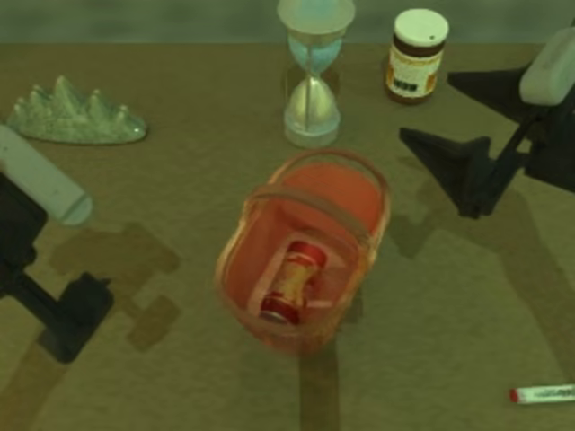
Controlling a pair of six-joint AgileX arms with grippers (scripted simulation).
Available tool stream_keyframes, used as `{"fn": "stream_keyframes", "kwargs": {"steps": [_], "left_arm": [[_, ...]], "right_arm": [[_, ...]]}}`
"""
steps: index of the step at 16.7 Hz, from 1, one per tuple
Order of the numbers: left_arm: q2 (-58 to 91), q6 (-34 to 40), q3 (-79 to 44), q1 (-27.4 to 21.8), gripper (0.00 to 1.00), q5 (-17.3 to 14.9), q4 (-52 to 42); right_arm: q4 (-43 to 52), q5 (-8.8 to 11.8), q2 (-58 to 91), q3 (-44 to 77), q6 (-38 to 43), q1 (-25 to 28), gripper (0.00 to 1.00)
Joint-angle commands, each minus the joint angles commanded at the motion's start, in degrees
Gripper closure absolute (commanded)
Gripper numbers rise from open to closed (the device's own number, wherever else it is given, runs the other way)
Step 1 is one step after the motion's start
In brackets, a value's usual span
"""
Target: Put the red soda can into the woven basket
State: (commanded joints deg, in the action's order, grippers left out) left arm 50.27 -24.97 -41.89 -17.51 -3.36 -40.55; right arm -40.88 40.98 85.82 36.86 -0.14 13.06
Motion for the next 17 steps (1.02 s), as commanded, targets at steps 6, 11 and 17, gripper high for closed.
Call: {"fn": "stream_keyframes", "kwargs": {"steps": [6, 11, 17], "left_arm": [[32.85, -18.04, -32.4, -10.65, 0.0, -0.19, -22.05], [56.7, -31.69, -58.34, -17.73, 0.0, 0.94, -35.7], [75.1, -42.38, -79.39, -22.61, 0.0, 2.75, -44.49]], "right_arm": [[17.99, -17.65, -34.58, -17.57, -0.12, -5.26, 0.0], [30.48, -30.1, -61.63, -28.67, 0.0, -8.98, 0.0], [39.48, -39.42, -82.75, -35.81, 0.14, -11.94, 0.0]]}}
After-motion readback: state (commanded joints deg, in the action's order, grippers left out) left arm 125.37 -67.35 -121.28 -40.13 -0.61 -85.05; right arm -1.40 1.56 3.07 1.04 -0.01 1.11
